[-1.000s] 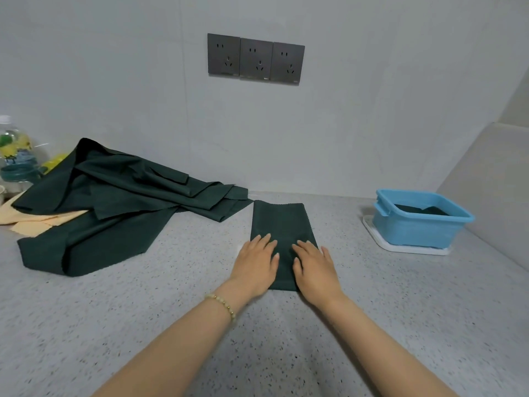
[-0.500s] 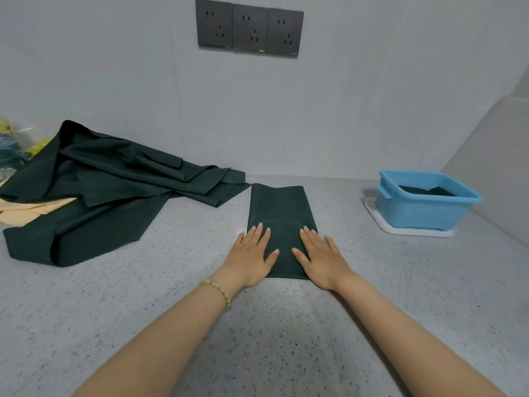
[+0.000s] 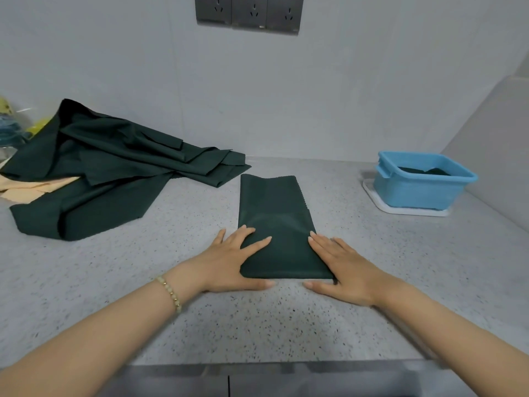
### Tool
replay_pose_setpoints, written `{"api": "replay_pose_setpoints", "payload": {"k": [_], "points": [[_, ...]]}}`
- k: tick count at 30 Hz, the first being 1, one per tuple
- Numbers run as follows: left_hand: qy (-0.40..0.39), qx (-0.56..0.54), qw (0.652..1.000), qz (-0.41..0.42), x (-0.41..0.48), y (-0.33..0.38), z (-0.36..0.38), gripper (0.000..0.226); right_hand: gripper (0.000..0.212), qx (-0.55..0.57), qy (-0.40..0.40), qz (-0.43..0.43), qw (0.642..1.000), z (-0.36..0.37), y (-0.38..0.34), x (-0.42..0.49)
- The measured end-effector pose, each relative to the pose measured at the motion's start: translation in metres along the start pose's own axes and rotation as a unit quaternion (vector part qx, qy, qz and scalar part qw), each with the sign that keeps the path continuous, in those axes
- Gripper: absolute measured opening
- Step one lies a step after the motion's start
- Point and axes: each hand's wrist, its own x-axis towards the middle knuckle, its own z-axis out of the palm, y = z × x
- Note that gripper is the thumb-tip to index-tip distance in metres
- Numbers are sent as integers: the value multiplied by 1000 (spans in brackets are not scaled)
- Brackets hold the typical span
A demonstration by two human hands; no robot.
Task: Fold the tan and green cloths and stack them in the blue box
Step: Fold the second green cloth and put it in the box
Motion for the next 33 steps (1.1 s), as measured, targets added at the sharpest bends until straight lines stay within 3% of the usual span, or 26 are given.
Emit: {"api": "replay_pose_setpoints", "payload": {"k": [4,10,16,22,28,33], "points": [[7,61,998,7,-4,-3,-6,95,93,-38,6,-14,999,-5,4,3],[8,90,996,20,-8,-7,-13,84,76,-91,80,-58,991,-13,13,13],[86,158,983,34,13,-12,-26,75,68,-93,97,-64,989,-22,18,44],[76,241,967,43,21,-13,-25,82,61,-69,114,-89,987,-22,14,47],[16,190,977,98,-21,-12,-2,103,62,22,76,-124,989,-8,-3,8],[31,126,988,82,-34,-15,6,76,62,55,69,-120,989,4,-7,-11]]}}
